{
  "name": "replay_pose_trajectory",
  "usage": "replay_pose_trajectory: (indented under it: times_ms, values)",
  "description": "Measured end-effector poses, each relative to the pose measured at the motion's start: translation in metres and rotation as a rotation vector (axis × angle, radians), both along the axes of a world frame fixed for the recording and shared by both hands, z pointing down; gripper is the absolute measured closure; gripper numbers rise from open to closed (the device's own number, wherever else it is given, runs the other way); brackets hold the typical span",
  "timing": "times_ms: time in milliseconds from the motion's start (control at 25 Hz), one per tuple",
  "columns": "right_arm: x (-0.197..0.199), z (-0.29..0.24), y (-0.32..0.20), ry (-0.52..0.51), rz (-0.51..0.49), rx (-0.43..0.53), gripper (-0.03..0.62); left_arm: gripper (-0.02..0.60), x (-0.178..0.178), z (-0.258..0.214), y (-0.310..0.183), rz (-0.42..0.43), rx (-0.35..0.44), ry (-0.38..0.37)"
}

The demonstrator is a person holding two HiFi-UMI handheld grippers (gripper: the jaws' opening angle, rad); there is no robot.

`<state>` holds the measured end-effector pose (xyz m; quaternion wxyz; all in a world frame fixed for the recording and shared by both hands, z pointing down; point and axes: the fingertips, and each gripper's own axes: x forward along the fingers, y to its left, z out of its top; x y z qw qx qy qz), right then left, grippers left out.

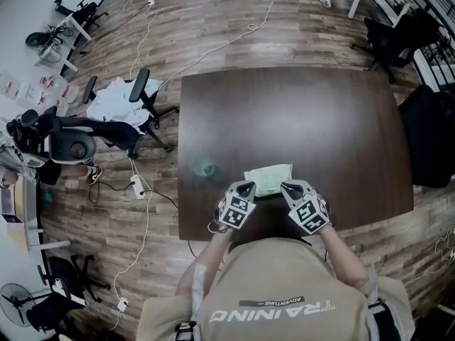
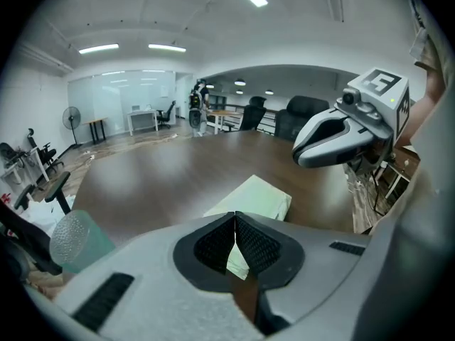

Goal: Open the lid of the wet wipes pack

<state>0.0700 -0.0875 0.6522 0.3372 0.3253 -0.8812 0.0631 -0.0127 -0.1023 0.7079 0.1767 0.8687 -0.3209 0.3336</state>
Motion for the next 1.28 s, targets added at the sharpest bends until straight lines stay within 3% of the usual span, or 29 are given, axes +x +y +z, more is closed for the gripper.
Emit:
replay_pose_trajectory:
  times_ms: [320, 800, 1040, 1280]
  values:
    - [-0.004, 0.012, -0.002, 0.023, -0.035, -0.021, 0.577, 0.572, 0.005, 0.03, 0.001, 0.051, -0.045, -0.046]
    - [-0.004, 0.042, 0.0, 0.14, -0.128, -0.05, 0.577, 0.572, 0.018, 0.045, 0.005, 0.211, -0.062, -0.194]
    - [-0.016, 0.054, 0.01, 0.233, -0.262, -0.047, 0.577, 0.572, 0.018, 0.049, 0.005, 0.197, -0.158, -0.154]
    - [-0.024, 0.07, 0.008, 0.347, -0.37, -0.028, 0.576, 0.572, 0.019, 0.049, 0.005, 0.192, -0.132, -0.168]
